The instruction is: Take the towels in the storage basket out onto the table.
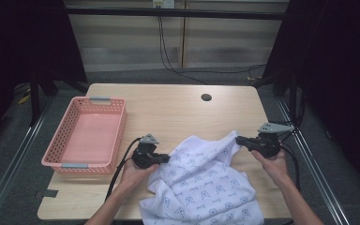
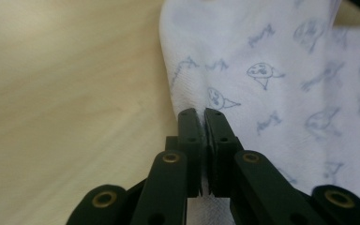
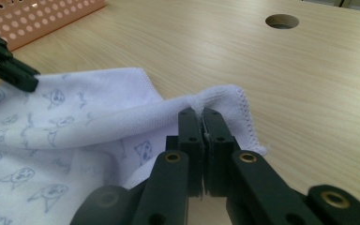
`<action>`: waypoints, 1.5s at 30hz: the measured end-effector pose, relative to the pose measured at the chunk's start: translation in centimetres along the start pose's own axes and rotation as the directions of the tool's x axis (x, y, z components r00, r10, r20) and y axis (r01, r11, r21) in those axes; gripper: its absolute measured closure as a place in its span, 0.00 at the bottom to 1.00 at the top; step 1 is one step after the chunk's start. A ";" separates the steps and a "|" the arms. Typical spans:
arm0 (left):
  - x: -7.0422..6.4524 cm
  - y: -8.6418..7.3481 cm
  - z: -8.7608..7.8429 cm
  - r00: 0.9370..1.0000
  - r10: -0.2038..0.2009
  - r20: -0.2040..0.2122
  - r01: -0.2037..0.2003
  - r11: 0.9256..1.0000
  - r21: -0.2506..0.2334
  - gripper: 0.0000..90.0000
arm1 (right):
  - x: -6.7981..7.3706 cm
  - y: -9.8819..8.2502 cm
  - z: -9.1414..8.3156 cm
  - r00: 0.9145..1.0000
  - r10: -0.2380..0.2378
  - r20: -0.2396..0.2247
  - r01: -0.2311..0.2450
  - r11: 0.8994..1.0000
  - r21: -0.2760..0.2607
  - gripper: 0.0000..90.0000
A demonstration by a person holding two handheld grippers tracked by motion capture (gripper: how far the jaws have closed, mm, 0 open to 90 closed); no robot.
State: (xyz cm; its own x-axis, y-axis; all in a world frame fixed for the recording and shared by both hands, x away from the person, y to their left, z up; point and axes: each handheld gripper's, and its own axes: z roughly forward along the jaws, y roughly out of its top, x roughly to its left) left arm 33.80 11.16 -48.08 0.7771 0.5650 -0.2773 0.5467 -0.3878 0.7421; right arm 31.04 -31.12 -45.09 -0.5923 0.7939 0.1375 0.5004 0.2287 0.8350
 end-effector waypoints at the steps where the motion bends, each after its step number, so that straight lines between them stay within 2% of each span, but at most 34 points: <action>1: 0.0 0.5 -1.8 0.999 0.014 -0.043 -0.017 0.997 -0.071 0.96 | 0.1 0.3 0.1 1.000 -0.001 -0.003 0.001 1.000 -0.007 0.97; 2: 0.0 0.5 -1.8 0.999 0.014 -0.043 -0.017 0.997 -0.071 0.96 | 0.1 0.3 0.1 1.000 -0.001 -0.003 0.001 1.000 -0.007 0.97; 3: -0.2 0.9 -2.8 0.998 0.009 -0.060 -0.016 0.994 -0.109 0.96 | 0.2 0.4 0.2 1.000 0.000 -0.005 0.000 1.000 -0.011 0.97; 4: -0.8 1.3 -3.9 0.995 0.045 -0.093 -0.058 0.989 -0.139 0.96 | 0.3 0.6 0.2 1.000 0.003 -0.010 -0.003 1.000 -0.015 0.97; 6: -2.0 1.7 -4.6 0.993 0.073 -0.098 -0.089 0.981 -0.173 0.96 | 0.5 0.8 0.4 1.000 0.002 -0.019 -0.003 1.000 -0.021 0.97; 8: -3.4 1.9 -3.9 0.990 0.129 -0.061 -0.137 0.981 -0.137 0.96 | 0.7 0.8 0.7 1.000 0.000 -0.018 0.000 1.000 -0.011 0.97; 9: -4.0 1.8 -3.3 0.989 0.142 -0.026 -0.145 0.980 -0.134 0.95 | 0.7 0.8 0.7 1.000 -0.001 -0.019 0.001 1.000 -0.007 0.97; 10: -4.7 1.5 -2.3 0.988 0.148 0.037 -0.143 0.983 -0.116 0.93 | 0.7 0.5 0.6 1.000 -0.001 -0.017 0.001 1.000 0.006 0.97; 12: -5.5 1.1 -0.7 0.982 0.176 0.066 -0.173 0.984 -0.049 0.92 | 0.6 0.3 0.6 1.000 -0.002 -0.013 0.003 1.000 0.013 0.97; 13: -5.8 0.9 0.0 0.979 0.175 0.103 -0.174 0.985 -0.017 0.89 | 0.5 0.1 0.5 1.000 0.002 -0.010 -0.001 1.000 0.019 0.97; 14: -5.8 0.7 0.7 0.972 0.165 0.165 -0.170 0.985 0.020 0.79 | 0.2 -0.4 0.1 1.000 0.009 -0.005 -0.009 1.000 0.025 0.97; 15: -5.9 0.5 1.1 0.964 0.157 0.215 -0.169 0.985 0.039 0.79 | 0.2 -0.4 0.1 1.000 0.009 -0.005 -0.009 1.000 0.025 0.97; 16: -5.9 0.4 1.2 0.962 0.160 0.223 -0.174 0.984 0.046 0.76 | 0.1 -0.7 0.0 1.000 0.013 -0.004 -0.013 1.000 0.026 0.97; 18: -5.3 0.6 1.0 0.961 0.121 0.249 -0.133 0.991 0.029 0.70 | -0.1 -1.2 -0.2 1.000 0.015 -0.002 -0.015 0.999 0.038 0.97; 19: -5.0 0.7 0.8 0.965 0.116 0.235 -0.121 0.993 0.004 0.70 | -0.1 -1.4 -0.2 1.000 0.019 0.001 -0.019 0.999 0.044 0.97; 21: -3.5 1.1 0.0 0.973 0.060 0.223 -0.049 0.997 -0.059 0.70 | -0.2 -1.7 -0.2 1.000 0.019 0.001 -0.019 0.999 0.048 0.97; 22: -2.4 1.2 -0.5 0.979 0.027 0.203 -0.008 0.995 -0.095 0.72 | -0.2 -1.8 -0.1 1.000 0.021 0.001 -0.021 0.999 0.049 0.97; 23: -1.7 1.2 -0.7 0.980 0.003 0.200 0.020 0.993 -0.115 0.75 | -0.2 -1.8 -0.1 1.000 0.017 0.001 -0.017 0.998 0.053 0.97; 24: -0.8 1.2 -0.9 0.978 -0.025 0.209 0.055 0.989 -0.139 0.78 | -0.2 -1.8 -0.1 1.000 0.016 0.000 -0.016 0.998 0.055 0.97; 25: -0.1 1.1 -0.9 0.980 -0.052 0.194 0.082 0.985 -0.152 0.80 | -0.1 -1.7 0.0 1.000 0.018 -0.001 -0.018 0.998 0.053 0.97; 26: 0.4 1.1 -0.7 0.986 -0.063 0.154 0.086 0.986 -0.146 0.82 | -0.1 -1.6 0.0 1.000 0.018 -0.002 -0.017 0.999 0.050 0.97; 27: 0.9 1.0 -0.4 0.989 -0.074 0.126 0.090 0.987 -0.132 0.85 | -0.1 -1.6 0.1 1.000 0.016 -0.002 -0.016 0.999 0.049 0.97; 28: 1.2 0.8 0.3 0.991 -0.090 0.102 0.099 0.991 -0.093 0.84 | -0.1 -1.5 0.2 1.000 0.014 -0.003 -0.014 0.999 0.049 0.97; 29: 1.3 0.7 0.8 0.990 -0.100 0.104 0.107 0.992 -0.070 0.83 | -0.1 -1.5 0.3 1.000 0.017 -0.004 -0.017 0.999 0.050 0.97; 31: 0.9 0.6 1.9 0.992 -0.083 0.100 0.087 0.996 -0.034 0.74 | -0.1 -1.5 0.3 1.000 0.018 -0.005 -0.018 0.999 0.050 0.97; 32: 0.5 0.6 2.4 0.990 -0.075 0.120 0.078 0.997 -0.026 0.70 | -0.1 -1.5 0.4 1.000 0.015 -0.009 -0.014 0.999 0.050 0.97; 33: 0.0 0.8 2.9 0.991 -0.051 0.121 0.050 0.999 0.008 0.67 | -0.1 -1.5 0.4 1.000 0.015 -0.010 -0.015 0.998 0.054 0.97; 35: -1.0 1.2 3.7 0.996 -0.015 0.090 0.013 1.000 0.028 0.51 | -0.1 -1.5 0.4 1.000 0.011 -0.013 -0.010 0.999 0.052 0.97; 36: -1.3 1.4 4.0 0.997 0.004 0.073 -0.007 0.999 0.038 0.51 | -0.1 -1.5 0.4 1.000 0.011 -0.013 -0.010 0.999 0.052 0.97; 38: -1.5 1.8 5.0 0.998 0.001 0.061 -0.003 1.000 0.020 0.46 | 0.0 -1.6 0.3 1.000 0.013 -0.016 -0.012 0.999 0.051 0.97; 39: -1.6 1.9 5.4 0.998 -0.001 0.058 0.000 1.000 0.031 0.45 | 0.0 -1.6 0.3 1.000 0.007 -0.018 -0.006 0.999 0.052 0.97; 42: -1.9 2.3 6.8 1.000 0.016 0.016 -0.017 0.998 0.064 0.51 | 0.0 -1.6 0.2 1.000 0.013 -0.020 -0.012 0.999 0.053 0.97; 44: -1.9 2.7 7.0 0.999 0.049 -0.003 -0.049 0.996 0.079 0.65 | -0.1 -1.7 0.2 1.000 0.013 -0.018 -0.012 0.999 0.053 0.97; 45: -1.9 2.8 6.9 0.998 0.054 0.014 -0.055 0.996 0.077 0.81 | -0.2 -1.7 0.3 1.000 0.014 -0.020 -0.013 0.998 0.054 0.97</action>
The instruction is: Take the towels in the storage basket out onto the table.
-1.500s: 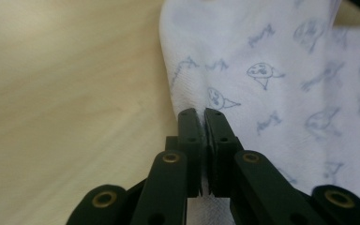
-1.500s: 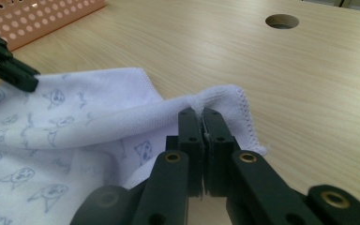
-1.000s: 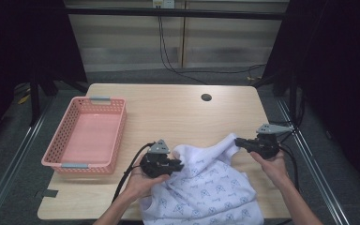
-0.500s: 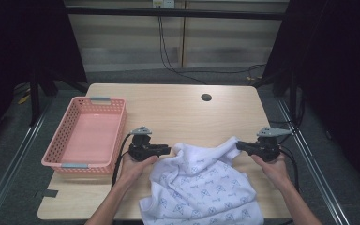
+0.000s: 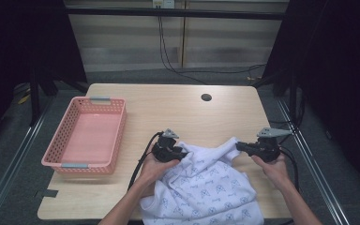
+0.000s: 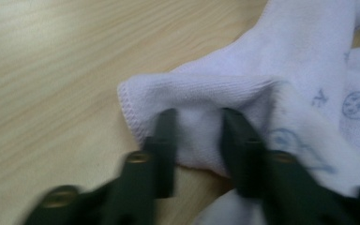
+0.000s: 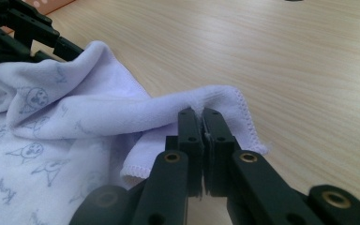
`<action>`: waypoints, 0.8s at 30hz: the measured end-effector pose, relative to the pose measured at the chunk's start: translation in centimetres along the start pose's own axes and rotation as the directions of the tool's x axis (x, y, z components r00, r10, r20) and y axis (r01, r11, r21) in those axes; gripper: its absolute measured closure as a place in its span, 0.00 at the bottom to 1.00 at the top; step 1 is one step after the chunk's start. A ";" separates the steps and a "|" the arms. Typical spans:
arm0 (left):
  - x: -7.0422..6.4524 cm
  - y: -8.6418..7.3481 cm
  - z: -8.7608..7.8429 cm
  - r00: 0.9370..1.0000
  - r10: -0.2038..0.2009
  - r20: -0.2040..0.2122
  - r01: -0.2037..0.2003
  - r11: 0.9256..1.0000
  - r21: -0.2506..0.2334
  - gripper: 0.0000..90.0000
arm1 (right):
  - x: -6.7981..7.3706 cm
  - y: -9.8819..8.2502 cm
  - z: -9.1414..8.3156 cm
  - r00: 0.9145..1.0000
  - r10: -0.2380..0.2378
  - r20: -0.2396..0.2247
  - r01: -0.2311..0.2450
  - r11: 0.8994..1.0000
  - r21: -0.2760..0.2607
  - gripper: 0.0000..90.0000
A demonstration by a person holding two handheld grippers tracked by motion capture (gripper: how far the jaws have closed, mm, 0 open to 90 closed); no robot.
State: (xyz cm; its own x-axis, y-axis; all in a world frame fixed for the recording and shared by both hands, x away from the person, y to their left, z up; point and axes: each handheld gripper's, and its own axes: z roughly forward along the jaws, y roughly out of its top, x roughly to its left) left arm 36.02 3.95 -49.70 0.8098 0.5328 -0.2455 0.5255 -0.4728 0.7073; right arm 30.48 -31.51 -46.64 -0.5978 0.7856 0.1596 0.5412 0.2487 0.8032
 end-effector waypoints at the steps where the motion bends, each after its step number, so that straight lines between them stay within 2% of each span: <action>1: -0.1 0.2 -0.2 1.000 0.017 0.002 -0.017 1.000 -0.022 0.90 | 0.0 0.0 0.0 1.000 0.001 -0.001 -0.001 1.000 -0.001 0.97; 2: -0.1 0.3 -0.6 1.000 0.027 -0.005 -0.027 0.999 -0.029 0.99 | 0.0 0.1 0.0 1.000 0.001 0.000 -0.001 1.000 -0.003 0.97; 3: 0.1 0.4 -1.1 1.000 0.014 0.010 -0.013 0.999 -0.052 1.00 | 0.0 0.1 0.0 1.000 -0.005 0.001 0.005 1.000 -0.004 0.97; 5: 0.5 0.6 -2.2 1.000 -0.004 -0.015 0.003 0.996 -0.088 1.00 | 0.0 0.4 -0.3 1.000 -0.003 0.002 0.003 1.000 -0.013 0.97; 8: 1.4 0.9 -4.1 0.999 -0.017 -0.031 0.013 0.993 -0.117 1.00 | -0.2 1.0 -0.7 1.000 -0.001 0.005 0.001 0.999 -0.039 0.97; 10: 1.9 0.9 -4.5 0.999 -0.036 -0.013 0.034 0.992 -0.119 0.99 | -0.2 1.1 -0.7 1.000 0.002 0.009 -0.002 0.999 -0.039 0.97; 11: 2.0 0.7 -4.3 0.998 -0.066 -0.003 0.065 0.992 -0.108 0.87 | -0.2 1.1 -0.6 1.000 0.003 0.007 -0.002 0.999 -0.039 0.97; 12: 2.0 0.5 -3.8 0.997 -0.075 -0.007 0.074 0.992 -0.099 0.77 | -0.2 1.0 -0.4 1.000 0.001 0.008 0.000 0.999 -0.036 0.97; 13: 1.9 0.4 -3.4 0.998 -0.065 -0.019 0.063 0.994 -0.087 0.73 | -0.1 0.9 -0.2 1.000 0.001 0.010 -0.001 1.000 -0.027 0.97; 15: 2.0 0.1 -2.1 0.998 -0.055 -0.015 0.054 0.998 -0.026 0.63 | -0.2 0.8 0.0 1.000 0.002 0.009 -0.002 1.000 -0.018 0.97; 16: 2.0 0.0 -1.6 0.998 -0.061 -0.030 0.061 0.998 -0.016 0.59 | -0.2 0.7 0.0 1.000 0.001 0.009 -0.001 1.000 -0.014 0.97; 18: 2.3 -0.1 -0.9 0.996 -0.088 -0.022 0.087 0.996 -0.034 0.55 | -0.3 0.5 0.0 1.000 0.004 0.008 -0.004 1.000 -0.011 0.97; 20: 2.3 -0.1 -0.3 0.996 -0.087 0.004 0.087 0.996 -0.033 0.59 | -0.3 0.5 0.0 1.000 0.006 0.010 -0.006 1.000 -0.009 0.97; 21: 2.2 -0.1 -0.1 0.998 -0.067 -0.001 0.067 0.998 -0.022 0.67 | -0.3 0.4 0.0 1.000 0.007 0.010 -0.007 1.000 -0.010 0.97; 22: 2.0 -0.1 0.0 0.999 -0.038 -0.009 0.038 0.999 -0.020 0.92 | -0.3 0.4 0.0 1.000 0.006 0.007 -0.006 1.000 -0.010 0.97; 24: 1.9 0.1 -0.3 0.999 -0.038 0.004 0.038 0.998 -0.044 0.94 | -0.3 0.5 -0.1 1.000 0.005 0.006 -0.005 1.000 -0.012 0.97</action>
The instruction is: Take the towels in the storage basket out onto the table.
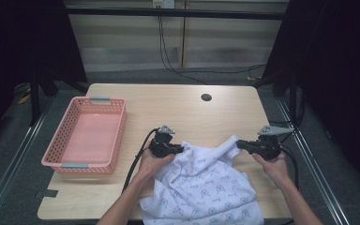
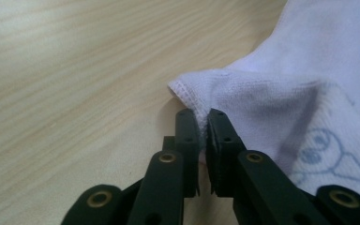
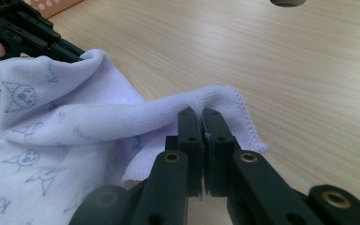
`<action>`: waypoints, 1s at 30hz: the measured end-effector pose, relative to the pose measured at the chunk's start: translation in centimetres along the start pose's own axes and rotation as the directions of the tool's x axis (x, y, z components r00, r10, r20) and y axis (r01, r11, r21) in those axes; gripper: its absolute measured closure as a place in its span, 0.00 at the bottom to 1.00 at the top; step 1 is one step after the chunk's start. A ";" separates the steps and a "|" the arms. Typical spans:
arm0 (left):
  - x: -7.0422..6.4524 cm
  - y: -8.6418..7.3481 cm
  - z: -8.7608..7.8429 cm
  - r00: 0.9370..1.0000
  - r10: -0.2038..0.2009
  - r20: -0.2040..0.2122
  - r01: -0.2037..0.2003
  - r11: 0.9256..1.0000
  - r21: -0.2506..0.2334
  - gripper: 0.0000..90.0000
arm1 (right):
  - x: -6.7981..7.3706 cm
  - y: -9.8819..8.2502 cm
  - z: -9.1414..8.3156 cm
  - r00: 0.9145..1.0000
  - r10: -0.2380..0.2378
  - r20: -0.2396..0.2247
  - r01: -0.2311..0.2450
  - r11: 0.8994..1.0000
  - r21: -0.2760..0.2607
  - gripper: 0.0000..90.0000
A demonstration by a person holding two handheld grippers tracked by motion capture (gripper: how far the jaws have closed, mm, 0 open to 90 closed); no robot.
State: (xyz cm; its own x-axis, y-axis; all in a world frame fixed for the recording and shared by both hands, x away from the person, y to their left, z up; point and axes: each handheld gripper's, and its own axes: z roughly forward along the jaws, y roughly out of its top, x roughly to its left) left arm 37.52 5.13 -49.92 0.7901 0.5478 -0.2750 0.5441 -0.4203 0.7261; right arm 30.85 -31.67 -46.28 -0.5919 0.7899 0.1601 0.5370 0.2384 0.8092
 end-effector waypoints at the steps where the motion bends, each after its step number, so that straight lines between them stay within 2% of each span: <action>1: 0.1 0.3 -0.7 1.000 -0.005 0.004 0.005 1.000 -0.021 0.94 | 0.0 0.1 -0.1 1.000 0.001 0.000 -0.001 1.000 -0.005 0.97; 3: 0.2 1.0 -2.2 1.000 0.011 -0.016 -0.012 0.999 -0.039 0.95 | -0.1 0.3 -0.6 1.000 0.001 0.001 -0.001 1.000 -0.018 0.97; 4: 0.3 1.7 -3.5 0.999 0.031 -0.033 -0.032 0.998 -0.056 0.95 | -0.1 0.4 -0.8 1.000 0.001 0.002 -0.001 1.000 -0.027 0.97; 6: 0.6 2.7 -5.6 0.998 0.041 -0.050 -0.046 0.995 -0.093 0.95 | -0.2 0.9 -1.3 1.000 0.001 0.006 -0.001 0.999 -0.047 0.97; 9: 1.0 4.3 -8.9 0.993 0.073 -0.091 -0.085 0.988 -0.131 0.95 | -0.2 1.9 -2.2 1.000 0.001 0.011 0.000 0.996 -0.089 0.97; 10: 1.1 4.8 -10.1 0.989 0.092 -0.120 -0.109 0.984 -0.141 0.95 | -0.3 2.3 -2.5 1.000 -0.001 0.013 0.002 0.995 -0.102 0.97; 12: 1.2 5.5 -11.5 0.985 0.107 -0.132 -0.127 0.980 -0.153 0.95 | -0.3 3.9 -3.4 1.000 -0.009 0.019 0.012 0.989 -0.145 0.97; 13: 1.2 5.9 -12.1 0.982 0.119 -0.147 -0.142 0.977 -0.161 0.95 | -0.3 3.9 -3.4 1.000 -0.009 0.019 0.012 0.989 -0.145 0.97; 15: 1.1 6.7 -13.1 0.978 0.136 -0.160 -0.163 0.971 -0.174 0.95 | -0.1 5.3 -3.8 0.999 -0.027 0.023 0.030 0.985 -0.171 0.97; 16: 1.0 7.1 -13.6 0.976 0.134 -0.171 -0.166 0.968 -0.187 0.95 | 0.2 6.8 -4.2 0.998 -0.045 0.035 0.051 0.980 -0.195 0.97; 17: 0.9 7.6 -14.0 0.974 0.139 -0.178 -0.173 0.965 -0.197 0.95 | 0.2 6.8 -4.2 0.998 -0.045 0.035 0.051 0.980 -0.195 0.97; 18: 0.9 8.0 -14.3 0.970 0.150 -0.192 -0.187 0.963 -0.196 0.95 | 0.2 7.5 -4.4 0.998 -0.048 0.039 0.055 0.976 -0.211 0.97; 21: 1.6 9.6 -15.1 0.965 0.145 -0.218 -0.191 0.959 -0.208 0.95 | -0.1 9.8 -4.8 0.997 -0.054 0.052 0.065 0.968 -0.243 0.97; 22: 1.8 10.0 -15.3 0.965 0.137 -0.225 -0.187 0.957 -0.220 0.95 | -0.2 10.8 -4.9 0.997 -0.057 0.054 0.069 0.964 -0.256 0.97; 23: 2.1 10.5 -15.4 0.967 0.124 -0.223 -0.176 0.957 -0.231 0.95 | -0.3 11.4 -5.0 0.997 -0.058 0.056 0.071 0.963 -0.262 0.97; 26: 3.1 12.2 -15.5 0.962 0.115 -0.246 -0.174 0.956 -0.236 0.95 | -0.8 13.7 -4.8 0.996 -0.061 0.071 0.079 0.956 -0.284 0.97; 28: 3.9 13.1 -15.3 0.968 0.078 -0.240 -0.144 0.951 -0.273 0.94 | -1.4 14.9 -4.2 0.995 -0.051 0.088 0.074 0.955 -0.287 0.97; 29: 4.4 13.3 -14.9 0.966 0.066 -0.248 -0.135 0.953 -0.271 0.93 | -1.8 15.4 -3.8 0.994 -0.042 0.097 0.068 0.957 -0.283 0.97; 30: 4.8 13.4 -14.4 0.962 0.035 -0.270 -0.112 0.955 -0.274 0.89 | -2.3 15.6 -3.3 0.994 -0.034 0.105 0.062 0.959 -0.277 0.97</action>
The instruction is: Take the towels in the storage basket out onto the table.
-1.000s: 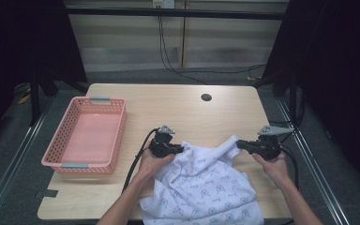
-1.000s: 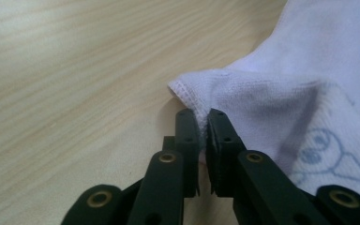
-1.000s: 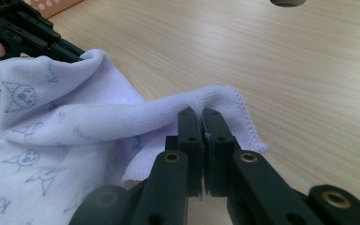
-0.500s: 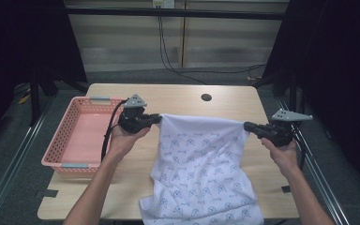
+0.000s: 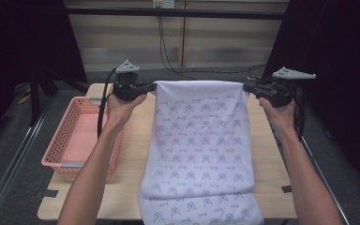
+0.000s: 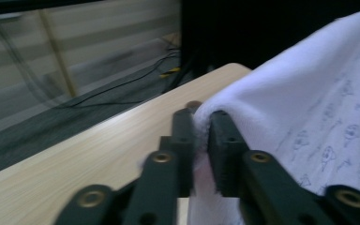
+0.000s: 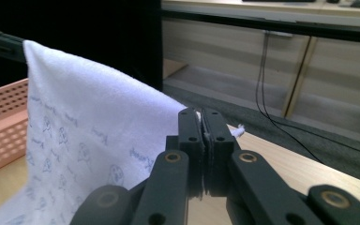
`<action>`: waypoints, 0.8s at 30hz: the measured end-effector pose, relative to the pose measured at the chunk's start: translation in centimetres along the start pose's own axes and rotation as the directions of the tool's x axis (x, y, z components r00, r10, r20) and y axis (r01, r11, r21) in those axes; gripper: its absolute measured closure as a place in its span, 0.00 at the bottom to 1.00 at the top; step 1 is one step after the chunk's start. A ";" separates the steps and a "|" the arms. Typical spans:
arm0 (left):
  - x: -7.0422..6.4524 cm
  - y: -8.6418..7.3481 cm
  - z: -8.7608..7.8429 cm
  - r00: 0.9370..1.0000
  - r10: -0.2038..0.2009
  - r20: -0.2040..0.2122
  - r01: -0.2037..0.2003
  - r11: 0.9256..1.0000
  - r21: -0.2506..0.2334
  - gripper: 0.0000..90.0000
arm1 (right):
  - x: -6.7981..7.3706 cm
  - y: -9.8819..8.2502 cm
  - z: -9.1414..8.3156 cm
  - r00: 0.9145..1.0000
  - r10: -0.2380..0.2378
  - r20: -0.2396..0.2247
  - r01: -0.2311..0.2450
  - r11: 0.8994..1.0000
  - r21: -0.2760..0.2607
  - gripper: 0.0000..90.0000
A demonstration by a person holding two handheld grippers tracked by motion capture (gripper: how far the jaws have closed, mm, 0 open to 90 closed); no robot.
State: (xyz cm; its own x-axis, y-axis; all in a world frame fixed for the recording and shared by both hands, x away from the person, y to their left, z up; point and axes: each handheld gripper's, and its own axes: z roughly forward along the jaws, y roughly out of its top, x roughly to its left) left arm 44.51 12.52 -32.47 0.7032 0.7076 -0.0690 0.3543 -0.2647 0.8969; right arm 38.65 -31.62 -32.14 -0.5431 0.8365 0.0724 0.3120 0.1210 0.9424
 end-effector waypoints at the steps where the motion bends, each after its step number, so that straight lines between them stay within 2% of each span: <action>1: 0.4 -0.4 0.7 1.000 -0.028 -0.004 0.028 1.000 0.007 0.80 | -0.4 -0.2 0.7 1.000 0.009 0.024 -0.009 1.000 0.012 0.94; 2: 0.6 -0.7 1.0 0.999 -0.050 -0.002 0.050 0.999 0.003 0.71 | -1.0 -0.7 1.5 0.998 0.018 0.056 -0.021 0.999 0.040 0.82; 3: 0.8 -1.3 1.4 0.997 -0.080 -0.006 0.080 0.997 -0.003 0.67 | -1.3 -1.0 2.0 0.997 0.013 0.077 -0.018 0.998 0.067 0.75; 4: 0.9 -1.9 1.7 0.996 -0.094 -0.002 0.094 0.996 0.006 0.63 | -1.5 -1.7 2.5 0.994 0.004 0.110 -0.014 0.996 0.089 0.72; 6: 0.9 -3.0 2.2 0.995 -0.101 0.013 0.101 0.995 0.028 0.61 | -2.1 -2.9 2.8 0.995 0.022 0.102 -0.033 0.994 0.108 0.66; 9: 0.4 -4.5 2.3 0.995 -0.100 0.024 0.099 0.994 0.049 0.61 | -2.0 -4.5 2.4 0.996 0.010 0.089 -0.022 0.990 0.139 0.63; 11: -0.1 -5.7 2.0 0.992 -0.103 0.066 0.100 0.994 0.054 0.65 | -1.6 -5.5 1.7 0.997 0.010 0.071 -0.021 0.989 0.148 0.62; 13: -0.9 -6.7 1.6 0.994 -0.072 0.081 0.065 0.994 0.091 0.68 | -1.0 -6.6 0.7 0.999 0.014 0.050 -0.022 0.988 0.152 0.61; 15: -1.7 -7.9 1.0 0.988 -0.080 0.129 0.067 0.993 0.099 0.71 | -0.2 -7.7 -0.4 0.999 0.029 0.016 -0.031 0.988 0.153 0.60; 18: -3.3 -10.1 0.2 0.982 -0.058 0.180 0.035 0.991 0.130 0.74 | 1.2 -9.4 -1.7 1.000 0.017 -0.016 -0.014 0.984 0.179 0.60; 19: -3.8 -10.9 -0.1 0.977 -0.064 0.202 0.036 0.990 0.136 0.74 | 1.7 -9.9 -2.2 1.000 0.012 -0.025 -0.007 0.983 0.183 0.60; 20: -4.2 -11.7 -0.2 0.973 -0.066 0.221 0.032 0.988 0.153 0.75 | 2.3 -10.5 -2.6 0.999 0.013 -0.043 -0.005 0.982 0.190 0.60; 21: -5.3 -13.3 -0.6 0.968 -0.059 0.243 0.012 0.981 0.192 0.77 | 2.8 -11.0 -2.9 0.998 0.009 -0.058 0.004 0.978 0.209 0.60; 22: -5.7 -14.0 -0.7 0.962 -0.075 0.263 0.021 0.979 0.202 0.79 | 3.9 -12.3 -3.4 0.997 0.002 -0.075 0.016 0.970 0.241 0.59; 23: -6.2 -15.0 -0.9 0.957 -0.080 0.279 0.018 0.976 0.216 0.79 | 4.3 -12.8 -3.7 0.996 0.001 -0.085 0.021 0.966 0.257 0.59; 24: -6.7 -16.0 -1.1 0.955 -0.070 0.287 -0.001 0.971 0.238 0.80 | 4.8 -13.5 -4.0 0.995 0.005 -0.095 0.021 0.963 0.267 0.58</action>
State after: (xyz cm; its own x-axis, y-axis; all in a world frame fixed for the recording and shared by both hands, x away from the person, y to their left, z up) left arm 33.45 12.71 -45.84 0.8241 0.5064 -0.2537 0.4903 -0.4136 0.7672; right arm 28.71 -31.40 -43.23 -0.6135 0.7823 0.1079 0.4976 0.2768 0.8220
